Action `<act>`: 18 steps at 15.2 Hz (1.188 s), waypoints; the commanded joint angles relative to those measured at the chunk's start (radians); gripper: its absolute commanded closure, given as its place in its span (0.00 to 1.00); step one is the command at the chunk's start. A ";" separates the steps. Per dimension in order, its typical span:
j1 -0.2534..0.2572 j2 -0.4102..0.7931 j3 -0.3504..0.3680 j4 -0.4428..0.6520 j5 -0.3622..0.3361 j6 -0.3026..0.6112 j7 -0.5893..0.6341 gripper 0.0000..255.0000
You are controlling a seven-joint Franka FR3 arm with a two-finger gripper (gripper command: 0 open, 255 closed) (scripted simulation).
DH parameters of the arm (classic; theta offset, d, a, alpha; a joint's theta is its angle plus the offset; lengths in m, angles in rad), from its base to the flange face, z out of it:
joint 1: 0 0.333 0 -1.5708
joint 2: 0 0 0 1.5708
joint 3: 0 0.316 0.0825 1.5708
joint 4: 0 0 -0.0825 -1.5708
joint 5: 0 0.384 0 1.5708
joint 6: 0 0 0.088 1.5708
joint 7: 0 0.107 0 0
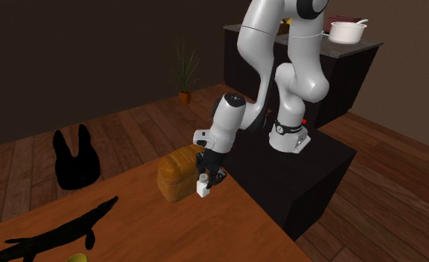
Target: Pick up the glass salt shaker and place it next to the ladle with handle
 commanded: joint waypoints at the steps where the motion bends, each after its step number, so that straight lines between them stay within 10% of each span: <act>1: -0.032 -0.034 0.047 -0.016 0.088 -0.018 -0.074 1.00; 11: -0.080 -0.205 0.172 -0.061 0.523 -0.126 -0.427 1.00; 18: -0.053 -0.249 0.159 -0.016 0.635 -0.210 -0.524 1.00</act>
